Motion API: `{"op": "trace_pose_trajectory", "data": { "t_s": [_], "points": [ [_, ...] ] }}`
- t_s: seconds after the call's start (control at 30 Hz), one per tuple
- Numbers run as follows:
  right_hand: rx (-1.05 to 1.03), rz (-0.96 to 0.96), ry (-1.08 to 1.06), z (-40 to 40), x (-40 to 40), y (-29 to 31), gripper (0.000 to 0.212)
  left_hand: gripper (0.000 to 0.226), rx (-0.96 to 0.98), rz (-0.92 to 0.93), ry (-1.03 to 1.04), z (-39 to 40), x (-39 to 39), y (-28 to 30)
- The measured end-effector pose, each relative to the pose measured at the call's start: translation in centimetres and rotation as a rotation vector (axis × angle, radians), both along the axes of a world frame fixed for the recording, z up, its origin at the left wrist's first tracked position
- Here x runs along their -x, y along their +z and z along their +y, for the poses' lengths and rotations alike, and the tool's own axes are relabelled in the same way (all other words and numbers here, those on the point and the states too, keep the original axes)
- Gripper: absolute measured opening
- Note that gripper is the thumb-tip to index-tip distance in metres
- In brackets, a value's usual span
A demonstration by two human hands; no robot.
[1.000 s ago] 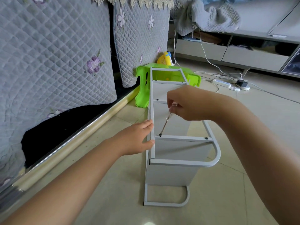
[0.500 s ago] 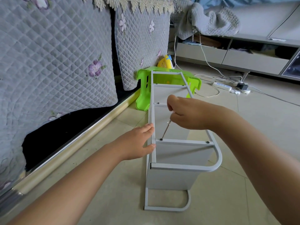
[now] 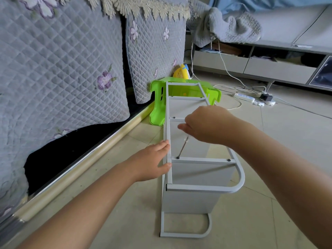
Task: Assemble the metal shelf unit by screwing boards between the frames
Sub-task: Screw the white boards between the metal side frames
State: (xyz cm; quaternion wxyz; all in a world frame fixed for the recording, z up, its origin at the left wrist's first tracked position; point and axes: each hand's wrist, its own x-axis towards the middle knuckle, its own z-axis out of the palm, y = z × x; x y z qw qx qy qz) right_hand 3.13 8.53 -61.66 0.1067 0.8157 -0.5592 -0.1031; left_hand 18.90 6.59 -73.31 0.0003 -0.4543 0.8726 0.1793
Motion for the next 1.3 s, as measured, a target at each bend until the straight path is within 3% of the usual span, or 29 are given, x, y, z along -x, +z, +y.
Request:
{"op": "trace_pose_trajectory", "data": {
  "t_s": [0.1, 0.2, 0.43, 0.63, 0.73, 0.83, 0.97, 1.1, 1.23, 1.3],
  "points": [
    [-0.109, -0.087, 0.075, 0.7, 0.1, 0.1, 0.01, 0.065, -0.01, 0.021, 0.008, -0.1, 0.0, -0.2],
    [-0.173, 0.005, 0.135, 0.4, 0.0, 0.8, 0.003, 0.065, -0.019, 0.037, 0.019, -0.2, -0.1, -0.3],
    [-0.073, 0.105, 0.153, 0.3, -1.4, 0.7, 0.032, 0.067, -0.055, 0.097, 0.035, -0.3, -0.4, -0.7],
    [-0.164, -0.006, -0.088, -0.8, -0.5, 0.5, 0.028, 0.067, -0.072, 0.125, 0.026, -0.2, -0.6, -0.8],
    [-0.288, -0.09, -0.084, -0.2, 0.8, 0.8, 0.017, 0.068, -0.072, 0.129, 0.024, -0.3, -0.6, -0.8],
    [-0.27, -0.056, 0.01, 0.3, 1.0, 1.1, 0.003, 0.068, -0.075, 0.132, 0.026, -0.3, -0.6, -0.8],
    [-0.128, -0.013, 0.078, 0.6, -0.8, 1.3, 0.026, 0.07, -0.059, 0.112, 0.018, -0.5, -0.7, -0.9],
    [-0.034, 0.088, -0.05, -0.4, -1.3, 0.6, 0.026, 0.071, -0.039, 0.07, 0.013, -0.8, -0.7, -0.8],
    [-0.086, 0.067, -0.123, 0.0, -0.4, 0.4, 0.028, 0.073, -0.048, 0.015, -0.004, -0.6, -0.7, -0.6],
    [-0.152, 0.003, -0.101, 0.6, -0.1, 0.3, 0.027, 0.071, -0.026, -0.11, -0.057, -0.5, -0.4, -0.4]
  ]
}}
